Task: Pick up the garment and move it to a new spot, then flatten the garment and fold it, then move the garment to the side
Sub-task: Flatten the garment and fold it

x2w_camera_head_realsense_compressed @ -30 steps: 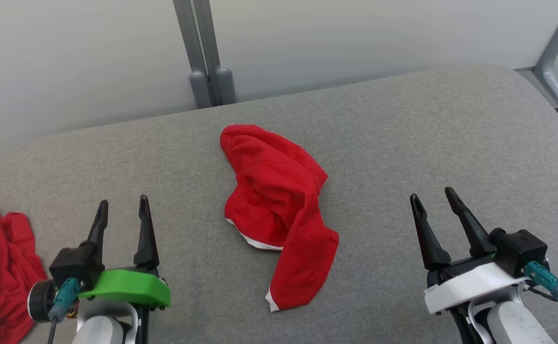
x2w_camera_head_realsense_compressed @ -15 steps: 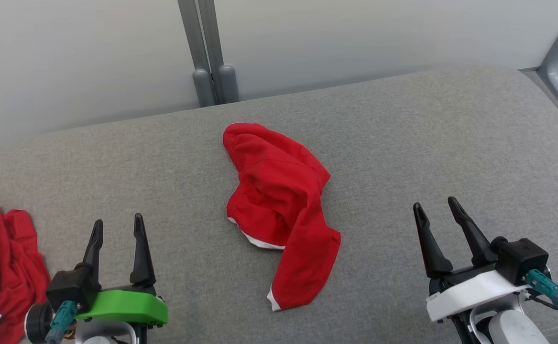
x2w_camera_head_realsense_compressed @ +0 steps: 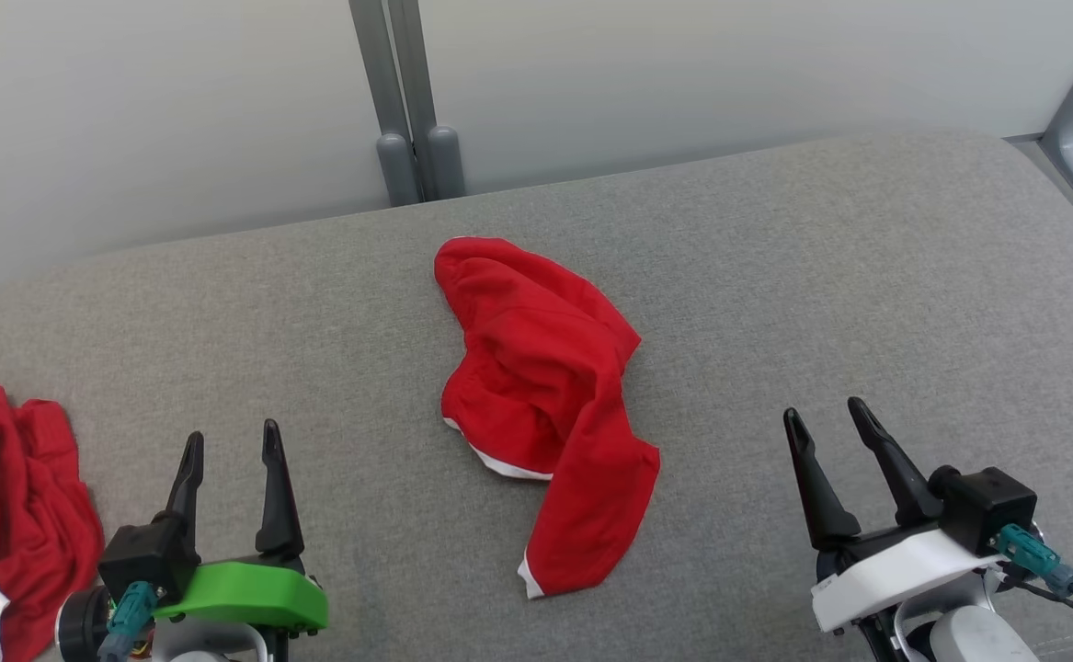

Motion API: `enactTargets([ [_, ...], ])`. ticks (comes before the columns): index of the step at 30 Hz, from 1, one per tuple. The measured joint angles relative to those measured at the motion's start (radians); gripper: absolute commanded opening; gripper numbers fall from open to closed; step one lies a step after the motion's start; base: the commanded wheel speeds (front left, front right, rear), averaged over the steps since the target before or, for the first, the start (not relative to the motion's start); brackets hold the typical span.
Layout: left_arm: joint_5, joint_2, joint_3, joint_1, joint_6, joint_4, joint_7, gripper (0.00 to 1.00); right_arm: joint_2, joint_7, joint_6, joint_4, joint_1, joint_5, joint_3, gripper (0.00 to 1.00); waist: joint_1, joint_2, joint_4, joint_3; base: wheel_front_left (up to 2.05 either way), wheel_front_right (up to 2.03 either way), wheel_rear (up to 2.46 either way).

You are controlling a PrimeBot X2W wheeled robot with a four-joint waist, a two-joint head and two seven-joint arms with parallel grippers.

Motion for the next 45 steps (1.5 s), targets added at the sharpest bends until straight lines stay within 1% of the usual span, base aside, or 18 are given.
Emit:
enactTargets([
  [3,0.003,-0.004,0.002,-0.001,-0.008,0.007,0.000,1.00,0.000,0.000,0.000,0.037,-0.005,0.024,0.019,1.00,0.0000,0.0000,0.008,0.000,0.00,0.00,0.00],
  [5,0.003,-0.005,0.002,-0.002,-0.011,0.012,0.000,1.00,-0.004,0.000,0.000,0.071,-0.014,0.034,0.054,1.00,0.0000,0.0000,0.016,0.000,0.00,0.00,0.00],
  [8,0.003,-0.007,0.002,-0.003,-0.017,0.017,0.000,1.00,-0.020,0.002,0.000,0.153,-0.051,0.061,0.135,1.00,0.0000,0.0000,0.033,0.000,0.00,0.00,0.00],
  [13,0.004,-0.009,-0.005,-0.009,-0.021,0.026,0.000,1.00,-0.034,0.102,0.000,0.271,-0.123,0.149,0.272,1.00,0.0000,0.0000,0.074,-0.001,0.00,0.00,0.00],
  [17,0.004,-0.010,-0.010,-0.015,-0.021,0.028,0.000,1.00,-0.042,0.165,0.000,0.337,-0.162,0.205,0.338,1.00,0.0000,0.0000,0.118,0.002,0.00,0.00,0.00],
  [23,-0.008,-0.010,-0.019,-0.026,-0.017,0.028,0.000,1.00,-0.040,0.222,0.000,0.432,-0.209,0.240,0.357,1.00,0.0000,0.0000,0.189,0.015,0.00,0.00,0.00],
  [30,-0.028,-0.010,-0.022,-0.032,-0.012,0.023,0.000,1.00,-0.036,0.231,0.000,0.524,-0.239,0.254,0.358,1.00,0.0000,0.0000,0.258,0.038,0.00,0.00,0.00],
  [31,-0.030,-0.010,-0.022,-0.033,-0.012,0.023,0.000,1.00,-0.036,0.232,0.000,0.535,-0.245,0.254,0.359,0.79,0.0000,0.0000,0.265,0.042,0.00,0.00,0.00],
  [32,-0.032,-0.010,-0.022,-0.033,-0.012,0.023,0.000,1.00,-0.035,0.234,0.000,0.543,-0.250,0.254,0.360,0.31,0.0000,0.0000,0.269,0.045,0.00,0.00,0.00],
  [33,-0.032,-0.010,-0.023,-0.033,-0.011,0.022,0.000,1.00,-0.034,0.234,0.000,0.551,-0.252,0.254,0.362,0.31,0.0000,0.0000,0.274,0.049,0.00,0.00,0.00],
  [34,-0.033,-0.010,-0.023,-0.034,-0.008,0.021,0.000,1.00,-0.036,0.235,0.000,0.558,-0.257,0.255,0.364,0.00,0.0000,0.0000,0.278,0.052,0.00,0.00,0.00],
  [36,-0.034,-0.010,-0.023,-0.036,-0.008,0.019,0.000,1.00,-0.039,0.235,0.000,0.570,-0.266,0.256,0.369,0.00,0.0000,0.0000,0.282,0.057,0.00,0.00,0.00],
  [42,-0.034,-0.010,-0.015,-0.037,-0.007,0.019,0.000,1.00,-0.042,0.170,0.000,0.573,-0.278,0.232,0.371,0.00,0.0000,0.0000,0.268,0.055,0.00,0.00,0.00],
  [45,-0.034,-0.010,-0.016,-0.037,-0.007,0.018,0.000,1.00,-0.069,0.155,0.001,0.548,-0.298,0.211,0.359,0.00,0.0000,0.0000,0.253,0.051,0.00,0.00,0.00],
])
